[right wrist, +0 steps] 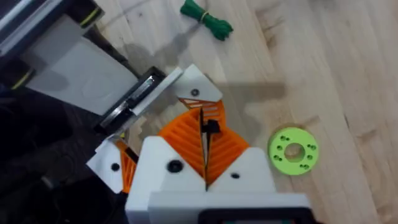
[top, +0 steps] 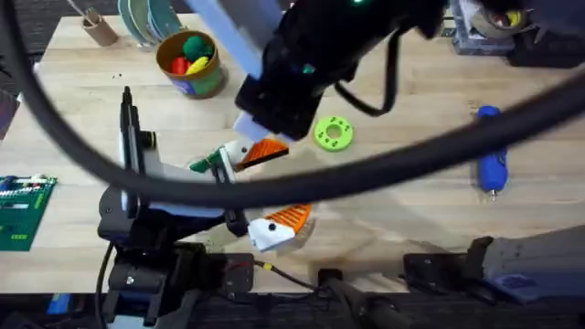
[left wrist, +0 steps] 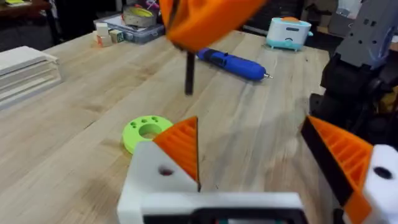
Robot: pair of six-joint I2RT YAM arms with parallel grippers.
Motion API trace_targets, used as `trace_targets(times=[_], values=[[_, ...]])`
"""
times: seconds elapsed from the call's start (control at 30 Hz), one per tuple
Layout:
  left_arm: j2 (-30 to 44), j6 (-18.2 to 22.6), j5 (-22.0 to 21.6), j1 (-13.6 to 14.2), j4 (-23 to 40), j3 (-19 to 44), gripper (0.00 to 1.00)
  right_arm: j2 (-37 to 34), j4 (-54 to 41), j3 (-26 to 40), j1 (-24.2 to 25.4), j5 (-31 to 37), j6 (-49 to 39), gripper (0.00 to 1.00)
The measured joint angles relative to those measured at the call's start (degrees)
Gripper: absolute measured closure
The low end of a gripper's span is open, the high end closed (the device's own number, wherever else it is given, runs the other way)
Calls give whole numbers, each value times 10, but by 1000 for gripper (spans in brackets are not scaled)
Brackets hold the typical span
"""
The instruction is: Pick up the gripper from the table and insert it into the empty holder that is missing its gripper. Then pick up a screw, insert it into the mounting hole, and use the screwdriver to tighten it. Finally, clean up the table by picking up the vegetable and placing it into the bucket.
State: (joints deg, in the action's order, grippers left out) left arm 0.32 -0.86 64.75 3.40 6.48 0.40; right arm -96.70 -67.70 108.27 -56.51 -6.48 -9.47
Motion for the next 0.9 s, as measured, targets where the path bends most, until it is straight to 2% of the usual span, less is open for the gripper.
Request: trace_targets(times=[0.27,0.9], values=[[0,0,0,0,0,0,8,-36,17,0,-15,0,0,992],[0,0,0,0,0,0,8,-53,24,0,-22,0,0,992]])
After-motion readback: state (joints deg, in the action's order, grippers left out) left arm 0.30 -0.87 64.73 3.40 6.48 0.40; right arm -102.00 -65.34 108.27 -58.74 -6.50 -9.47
